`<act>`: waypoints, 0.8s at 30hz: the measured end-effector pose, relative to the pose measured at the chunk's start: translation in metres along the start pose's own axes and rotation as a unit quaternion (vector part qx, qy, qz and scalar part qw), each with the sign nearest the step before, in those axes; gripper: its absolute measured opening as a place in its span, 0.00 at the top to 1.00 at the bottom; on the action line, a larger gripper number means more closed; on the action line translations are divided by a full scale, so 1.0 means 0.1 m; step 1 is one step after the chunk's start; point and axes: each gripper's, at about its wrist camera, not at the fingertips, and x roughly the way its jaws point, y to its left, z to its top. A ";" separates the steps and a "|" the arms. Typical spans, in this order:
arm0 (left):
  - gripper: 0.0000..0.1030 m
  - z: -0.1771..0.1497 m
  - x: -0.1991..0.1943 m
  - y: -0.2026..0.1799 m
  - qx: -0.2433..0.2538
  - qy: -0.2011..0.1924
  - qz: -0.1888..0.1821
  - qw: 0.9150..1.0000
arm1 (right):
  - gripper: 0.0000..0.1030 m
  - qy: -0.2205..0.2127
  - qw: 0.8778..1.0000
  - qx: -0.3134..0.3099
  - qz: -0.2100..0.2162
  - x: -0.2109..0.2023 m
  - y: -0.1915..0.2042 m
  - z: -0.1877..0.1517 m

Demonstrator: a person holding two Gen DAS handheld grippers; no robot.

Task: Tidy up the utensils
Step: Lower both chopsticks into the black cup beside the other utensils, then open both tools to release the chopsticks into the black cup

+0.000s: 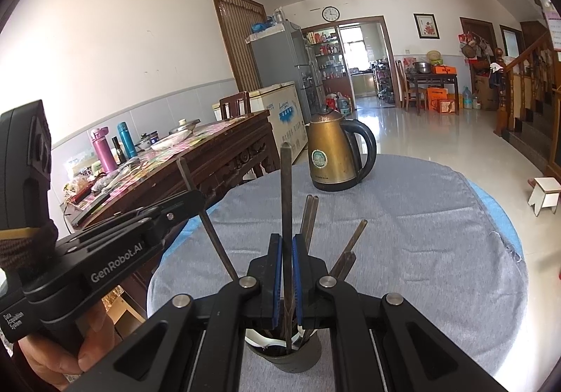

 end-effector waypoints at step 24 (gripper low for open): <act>0.91 -0.14 0.18 0.06 -0.002 0.048 -0.011 0.999 | 0.92 0.023 1.000 0.015 -0.002 0.11 -0.04 -0.08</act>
